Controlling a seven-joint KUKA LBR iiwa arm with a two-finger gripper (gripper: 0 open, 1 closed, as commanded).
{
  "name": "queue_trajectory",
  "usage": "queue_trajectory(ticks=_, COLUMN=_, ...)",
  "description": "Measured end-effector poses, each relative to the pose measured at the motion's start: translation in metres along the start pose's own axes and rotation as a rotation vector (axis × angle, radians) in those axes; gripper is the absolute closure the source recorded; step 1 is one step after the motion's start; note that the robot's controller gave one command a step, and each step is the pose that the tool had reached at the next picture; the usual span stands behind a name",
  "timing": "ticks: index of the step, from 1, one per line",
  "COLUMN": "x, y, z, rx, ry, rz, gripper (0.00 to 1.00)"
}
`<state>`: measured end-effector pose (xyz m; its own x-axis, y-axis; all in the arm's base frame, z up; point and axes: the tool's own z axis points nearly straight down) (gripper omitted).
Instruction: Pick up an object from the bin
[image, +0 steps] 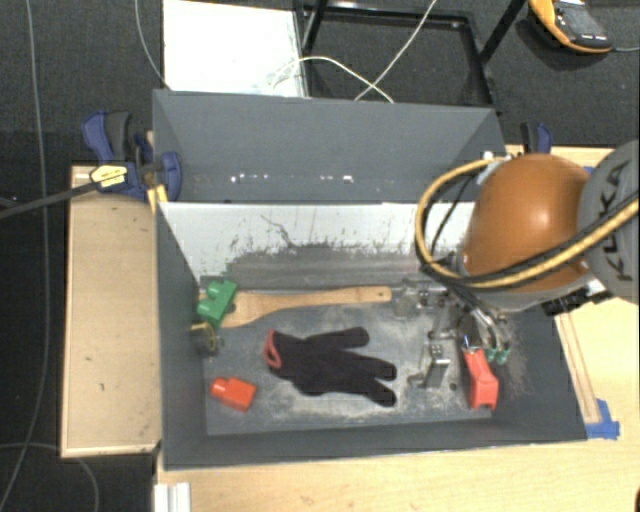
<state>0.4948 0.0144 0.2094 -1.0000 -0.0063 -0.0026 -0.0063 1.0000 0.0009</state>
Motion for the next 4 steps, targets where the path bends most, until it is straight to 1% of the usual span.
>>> queue_trajectory(ticks=1, x=0.000, y=0.000, z=0.000, rx=0.000, ry=0.000, rz=0.000, gripper=0.00)
queue_trajectory(ticks=2, x=-0.007, y=0.041, z=0.058, rx=-0.001, ry=-0.001, rz=0.063, gripper=0.00)
queue_trajectory(ticks=3, x=0.006, y=0.018, z=0.075, rx=0.001, ry=-0.011, rz=0.085, gripper=0.00)
queue_trajectory(ticks=4, x=-0.008, y=0.045, z=0.091, rx=0.000, ry=-0.015, rz=0.113, gripper=0.00)
